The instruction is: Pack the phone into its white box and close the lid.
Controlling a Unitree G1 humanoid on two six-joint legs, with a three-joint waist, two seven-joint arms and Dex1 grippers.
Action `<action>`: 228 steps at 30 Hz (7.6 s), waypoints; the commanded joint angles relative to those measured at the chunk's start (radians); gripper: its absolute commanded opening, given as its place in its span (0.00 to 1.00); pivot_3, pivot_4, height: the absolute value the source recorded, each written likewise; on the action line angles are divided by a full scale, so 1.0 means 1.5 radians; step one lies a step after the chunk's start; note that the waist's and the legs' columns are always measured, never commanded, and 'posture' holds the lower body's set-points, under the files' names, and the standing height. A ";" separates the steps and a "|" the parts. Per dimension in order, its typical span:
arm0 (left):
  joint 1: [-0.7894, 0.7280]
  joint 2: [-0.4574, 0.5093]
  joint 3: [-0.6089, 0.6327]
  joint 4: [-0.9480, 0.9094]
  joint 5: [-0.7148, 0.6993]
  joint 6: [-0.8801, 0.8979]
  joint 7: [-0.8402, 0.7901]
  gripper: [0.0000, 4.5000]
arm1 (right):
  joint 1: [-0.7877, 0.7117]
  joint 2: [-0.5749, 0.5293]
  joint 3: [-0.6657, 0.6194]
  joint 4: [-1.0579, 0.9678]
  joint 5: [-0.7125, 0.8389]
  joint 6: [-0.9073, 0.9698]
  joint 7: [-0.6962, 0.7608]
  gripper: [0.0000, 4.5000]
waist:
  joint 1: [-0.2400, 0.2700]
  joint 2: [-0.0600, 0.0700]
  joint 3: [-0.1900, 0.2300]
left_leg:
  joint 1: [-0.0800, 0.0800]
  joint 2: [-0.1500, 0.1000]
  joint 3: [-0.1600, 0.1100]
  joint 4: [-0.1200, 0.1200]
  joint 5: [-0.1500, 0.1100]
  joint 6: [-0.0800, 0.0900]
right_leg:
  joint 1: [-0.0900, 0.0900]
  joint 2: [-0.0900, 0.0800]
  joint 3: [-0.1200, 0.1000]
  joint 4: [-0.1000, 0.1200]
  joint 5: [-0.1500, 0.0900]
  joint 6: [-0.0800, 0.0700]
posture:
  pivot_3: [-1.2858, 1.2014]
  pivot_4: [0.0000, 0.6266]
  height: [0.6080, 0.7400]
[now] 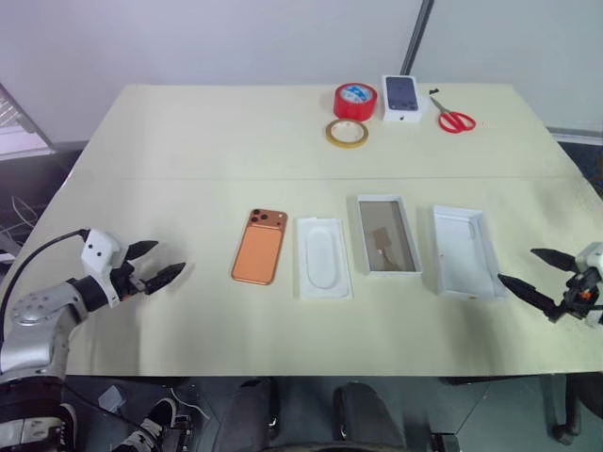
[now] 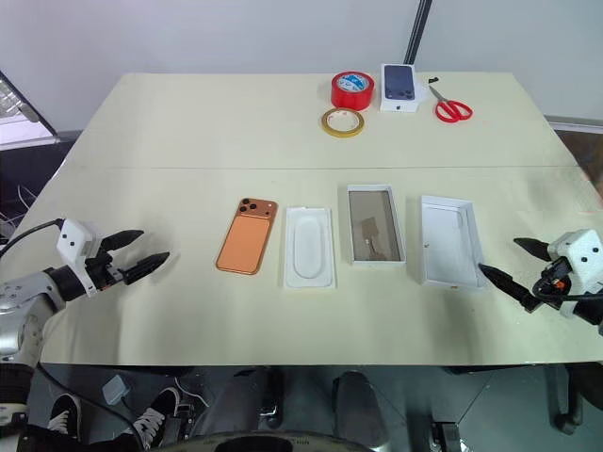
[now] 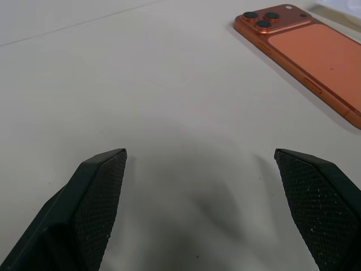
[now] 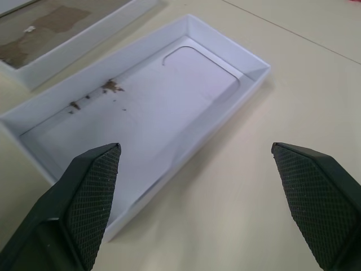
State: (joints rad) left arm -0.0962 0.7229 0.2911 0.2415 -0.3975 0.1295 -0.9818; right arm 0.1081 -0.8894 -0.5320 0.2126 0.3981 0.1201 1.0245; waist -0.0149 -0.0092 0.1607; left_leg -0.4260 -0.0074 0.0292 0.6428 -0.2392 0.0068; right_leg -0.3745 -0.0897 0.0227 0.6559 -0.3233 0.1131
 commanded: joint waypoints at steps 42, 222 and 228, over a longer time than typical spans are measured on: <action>-0.108 -0.033 -0.089 -0.239 -0.032 0.264 0.078 0.98 | -0.118 0.006 0.111 -0.196 0.057 0.081 0.036 0.99 | 0.001 0.000 0.000 | 0.000 0.000 0.000 0.000 0.000 0.000 | 0.001 0.000 -0.001 0.000 0.001 0.002 | 0.52 0.24 0.91; -0.292 -0.041 -0.076 0.038 -0.196 0.645 0.059 0.97 | -0.473 0.317 0.553 -0.172 -0.241 0.076 -0.091 0.01 | -0.002 -0.003 0.003 | -0.001 -0.001 -0.005 0.000 0.002 -0.002 | 0.001 0.001 -0.005 -0.001 0.002 0.001 | 0.52 0.24 0.91; -0.322 -0.062 -0.097 0.049 -0.192 0.670 0.059 0.97 | -0.518 0.352 0.654 -0.139 -0.337 0.186 -0.111 0.01 | 0.002 -0.003 0.003 | -0.001 -0.001 -0.005 0.000 0.002 -0.003 | 0.000 0.001 -0.005 -0.001 0.002 0.001 | 0.52 0.24 0.91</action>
State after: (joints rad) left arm -0.5647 0.6344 0.1485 0.3135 -0.6773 1.1152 -0.8900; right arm -0.6506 -0.3560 0.4329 0.0065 -0.0771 0.3647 0.8589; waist -0.0113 -0.0144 0.1654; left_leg -0.4277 -0.0096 0.0215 0.6433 -0.2361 0.0028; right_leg -0.3744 -0.0878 0.0147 0.6548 -0.3197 0.1145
